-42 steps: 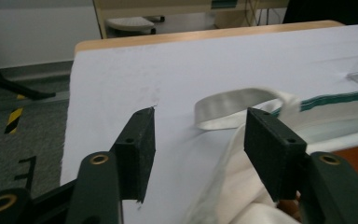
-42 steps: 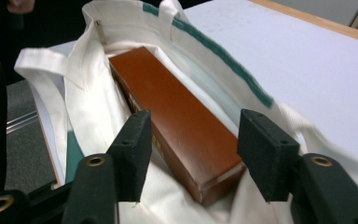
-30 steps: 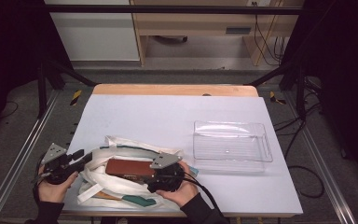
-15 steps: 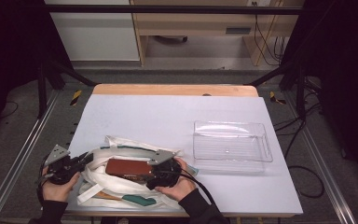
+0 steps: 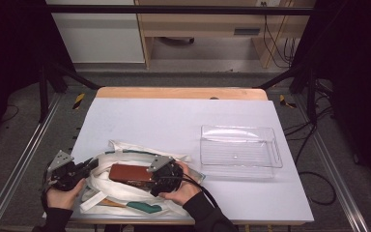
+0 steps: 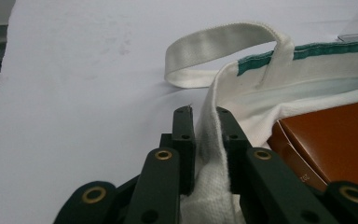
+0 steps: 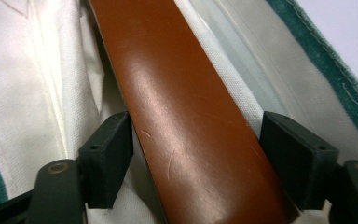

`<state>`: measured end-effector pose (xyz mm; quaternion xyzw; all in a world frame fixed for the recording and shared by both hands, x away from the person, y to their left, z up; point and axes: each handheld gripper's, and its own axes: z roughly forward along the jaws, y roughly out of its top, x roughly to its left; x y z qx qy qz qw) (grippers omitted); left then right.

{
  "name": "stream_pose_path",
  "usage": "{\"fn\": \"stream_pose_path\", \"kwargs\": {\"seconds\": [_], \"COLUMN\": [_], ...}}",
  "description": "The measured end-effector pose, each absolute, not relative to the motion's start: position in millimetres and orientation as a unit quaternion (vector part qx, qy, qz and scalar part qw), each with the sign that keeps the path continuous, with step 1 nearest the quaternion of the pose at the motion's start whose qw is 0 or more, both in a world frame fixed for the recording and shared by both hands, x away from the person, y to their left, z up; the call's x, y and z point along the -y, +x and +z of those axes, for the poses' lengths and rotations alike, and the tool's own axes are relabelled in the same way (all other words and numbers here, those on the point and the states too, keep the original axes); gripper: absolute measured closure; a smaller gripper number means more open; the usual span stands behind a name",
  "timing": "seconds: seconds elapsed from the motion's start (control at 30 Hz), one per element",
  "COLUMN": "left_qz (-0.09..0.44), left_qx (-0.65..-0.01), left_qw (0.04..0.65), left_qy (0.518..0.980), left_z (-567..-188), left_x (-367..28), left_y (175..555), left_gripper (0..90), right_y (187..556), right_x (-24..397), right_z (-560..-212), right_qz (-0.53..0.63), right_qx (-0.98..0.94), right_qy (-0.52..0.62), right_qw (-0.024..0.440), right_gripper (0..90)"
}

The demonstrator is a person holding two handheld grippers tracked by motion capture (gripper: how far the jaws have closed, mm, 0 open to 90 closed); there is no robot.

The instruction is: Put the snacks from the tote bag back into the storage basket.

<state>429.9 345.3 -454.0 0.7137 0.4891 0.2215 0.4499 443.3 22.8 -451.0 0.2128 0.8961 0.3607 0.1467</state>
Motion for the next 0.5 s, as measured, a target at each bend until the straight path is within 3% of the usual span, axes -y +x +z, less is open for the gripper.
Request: {"fn": "stream_pose_path", "kwargs": {"seconds": [0.5], "left_qz": [0.232], "left_qx": [-0.507], "left_qw": [0.453], "left_qy": [0.695], "left_z": [-456.8], "left_x": [-345.0], "left_y": [427.2], "left_gripper": [78.1], "right_y": [441.0], "right_x": [-19.2], "right_z": [-434.1], "right_qz": [0.357], "right_qx": [-0.906], "right_qy": [0.22], "right_qw": [0.069], "right_gripper": [39.4]}}
